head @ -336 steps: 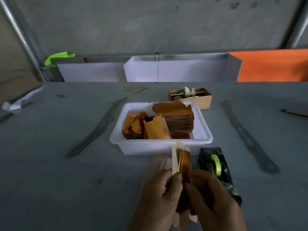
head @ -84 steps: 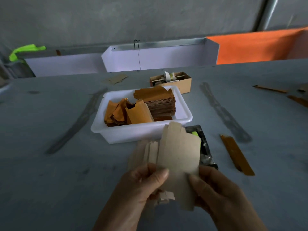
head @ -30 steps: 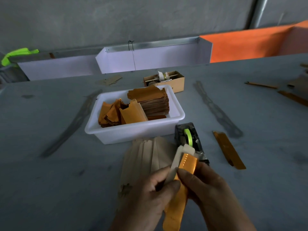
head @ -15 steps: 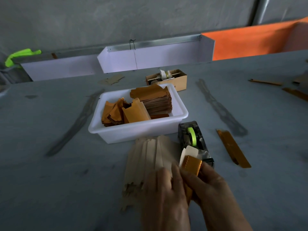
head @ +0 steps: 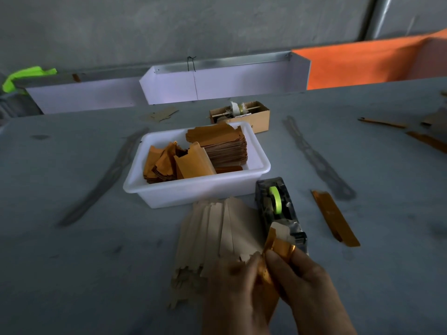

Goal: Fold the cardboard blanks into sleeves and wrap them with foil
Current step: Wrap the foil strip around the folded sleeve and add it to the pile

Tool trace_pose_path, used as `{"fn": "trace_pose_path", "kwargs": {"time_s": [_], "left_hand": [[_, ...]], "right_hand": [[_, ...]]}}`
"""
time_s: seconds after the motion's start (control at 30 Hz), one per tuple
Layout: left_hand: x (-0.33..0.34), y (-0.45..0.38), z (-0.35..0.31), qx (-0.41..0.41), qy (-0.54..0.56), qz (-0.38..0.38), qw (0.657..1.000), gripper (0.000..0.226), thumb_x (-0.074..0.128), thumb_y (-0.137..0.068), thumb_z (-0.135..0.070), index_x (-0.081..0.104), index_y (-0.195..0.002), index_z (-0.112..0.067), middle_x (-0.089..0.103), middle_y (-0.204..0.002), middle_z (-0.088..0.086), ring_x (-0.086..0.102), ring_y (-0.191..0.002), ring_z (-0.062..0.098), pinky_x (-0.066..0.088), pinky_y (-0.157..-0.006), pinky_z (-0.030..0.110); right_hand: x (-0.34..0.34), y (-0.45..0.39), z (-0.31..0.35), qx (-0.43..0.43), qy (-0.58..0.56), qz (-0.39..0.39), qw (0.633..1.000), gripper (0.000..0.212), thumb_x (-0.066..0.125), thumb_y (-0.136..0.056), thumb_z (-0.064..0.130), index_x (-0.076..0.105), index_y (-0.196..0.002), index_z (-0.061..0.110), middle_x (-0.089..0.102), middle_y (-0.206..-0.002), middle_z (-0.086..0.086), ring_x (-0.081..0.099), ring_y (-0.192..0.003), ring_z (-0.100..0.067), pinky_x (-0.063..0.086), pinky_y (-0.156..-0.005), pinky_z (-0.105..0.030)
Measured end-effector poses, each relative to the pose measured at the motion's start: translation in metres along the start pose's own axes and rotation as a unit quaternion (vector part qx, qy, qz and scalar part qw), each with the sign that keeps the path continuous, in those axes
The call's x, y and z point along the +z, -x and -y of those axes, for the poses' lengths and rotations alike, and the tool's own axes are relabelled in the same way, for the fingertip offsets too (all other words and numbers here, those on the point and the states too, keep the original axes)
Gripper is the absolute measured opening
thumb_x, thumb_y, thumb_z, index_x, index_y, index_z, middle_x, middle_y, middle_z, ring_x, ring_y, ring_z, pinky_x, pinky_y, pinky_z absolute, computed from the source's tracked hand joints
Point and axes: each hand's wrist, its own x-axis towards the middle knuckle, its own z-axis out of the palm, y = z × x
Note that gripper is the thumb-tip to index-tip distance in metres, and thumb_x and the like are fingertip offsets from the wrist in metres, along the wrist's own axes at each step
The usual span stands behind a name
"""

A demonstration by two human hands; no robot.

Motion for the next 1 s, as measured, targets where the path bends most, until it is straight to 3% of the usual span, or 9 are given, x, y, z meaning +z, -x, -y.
{"fn": "trace_pose_path", "kwargs": {"time_s": [0.13, 0.17, 0.27, 0.37, 0.47, 0.57, 0.67, 0.8, 1.0], "left_hand": [[-0.019, -0.003, 0.002, -0.189, 0.31, 0.084, 0.928, 0.015, 0.074, -0.077, -0.002, 0.068, -0.079, -0.016, 0.067, -0.059, -0.001, 0.063, -0.056, 0.014, 0.049, -0.048, 0.023], [-0.022, -0.006, 0.0, -0.204, 0.354, 0.095, 0.908, 0.011, 0.072, -0.078, 0.0, 0.068, -0.078, -0.01, 0.064, -0.052, 0.001, 0.059, -0.045, 0.011, 0.044, -0.041, 0.02], [-0.025, -0.017, -0.001, -0.167, 0.348, 0.06, 0.921, 0.01, 0.069, -0.08, -0.002, 0.068, -0.074, -0.01, 0.055, -0.042, -0.001, 0.045, -0.031, 0.006, 0.032, -0.032, 0.014], [-0.024, -0.026, -0.005, -0.167, 0.372, 0.057, 0.911, 0.015, 0.062, -0.085, -0.003, 0.063, -0.071, -0.008, 0.052, -0.044, 0.001, 0.041, -0.032, 0.006, 0.028, -0.032, 0.016], [-0.021, -0.036, -0.01, -0.188, 0.417, 0.069, 0.886, 0.013, 0.06, -0.087, -0.006, 0.06, -0.075, -0.008, 0.056, -0.051, 0.001, 0.043, -0.033, 0.004, 0.032, -0.034, 0.015], [-0.012, -0.04, -0.016, -0.185, 0.432, 0.078, 0.879, 0.01, 0.058, -0.09, -0.009, 0.056, -0.08, -0.009, 0.063, -0.061, 0.009, 0.044, -0.033, 0.003, 0.033, -0.035, 0.015], [-0.001, -0.043, -0.02, -0.191, 0.433, 0.069, 0.878, 0.01, 0.058, -0.09, -0.007, 0.056, -0.08, -0.008, 0.056, -0.05, -0.003, 0.044, -0.032, -0.001, 0.032, -0.033, 0.012], [0.009, -0.047, -0.023, -0.213, 0.467, 0.071, 0.855, 0.005, 0.061, -0.088, -0.007, 0.063, -0.084, -0.008, 0.061, -0.058, -0.002, 0.052, -0.038, 0.0, 0.036, -0.035, 0.012], [0.016, -0.049, -0.019, -0.213, 0.474, 0.063, 0.852, 0.006, 0.063, -0.087, -0.013, 0.066, -0.083, -0.012, 0.065, -0.059, -0.006, 0.057, -0.051, 0.004, 0.041, -0.051, 0.02]], "right_hand": [[-0.003, -0.001, 0.008, -0.01, 0.026, 0.03, 0.999, 0.017, 0.065, -0.082, 0.015, 0.069, -0.065, 0.015, 0.059, -0.056, -0.003, 0.057, -0.056, -0.012, 0.049, -0.058, -0.026], [-0.004, -0.001, 0.01, -0.035, 0.061, 0.023, 0.997, 0.015, 0.066, -0.081, 0.021, 0.07, -0.066, 0.018, 0.06, -0.055, 0.001, 0.057, -0.056, -0.01, 0.048, -0.057, -0.024], [-0.02, -0.009, 0.019, -0.161, 0.19, -0.068, 0.966, 0.009, 0.066, -0.078, 0.032, 0.068, -0.071, 0.028, 0.065, -0.07, 0.007, 0.059, -0.065, 0.002, 0.042, -0.057, -0.008], [-0.044, -0.03, 0.031, -0.19, 0.245, -0.148, 0.939, 0.015, 0.068, -0.081, 0.021, 0.066, -0.07, 0.032, 0.062, -0.077, 0.009, 0.057, -0.063, -0.002, 0.039, -0.054, -0.013], [-0.052, -0.048, 0.031, -0.093, 0.229, -0.079, 0.966, 0.011, 0.065, -0.084, 0.017, 0.07, -0.075, 0.022, 0.062, -0.056, 0.009, 0.052, -0.05, -0.001, 0.037, -0.047, -0.014], [-0.049, -0.057, 0.025, -0.032, 0.213, -0.034, 0.976, 0.009, 0.065, -0.084, 0.022, 0.072, -0.079, 0.018, 0.069, -0.064, 0.003, 0.063, -0.06, -0.008, 0.045, -0.054, -0.018], [-0.045, -0.061, 0.02, -0.027, 0.207, -0.025, 0.978, 0.009, 0.066, -0.083, 0.024, 0.071, -0.077, 0.02, 0.07, -0.066, 0.007, 0.065, -0.062, -0.003, 0.045, -0.055, -0.016], [-0.04, -0.059, 0.021, -0.016, 0.194, -0.027, 0.981, 0.009, 0.067, -0.082, 0.022, 0.071, -0.076, 0.017, 0.072, -0.069, 0.0, 0.068, -0.071, -0.014, 0.05, -0.063, -0.023], [-0.033, -0.058, 0.02, -0.034, 0.187, -0.03, 0.981, 0.01, 0.064, -0.084, 0.016, 0.07, -0.077, 0.013, 0.071, -0.073, -0.005, 0.069, -0.076, -0.022, 0.054, -0.072, -0.033]]}}
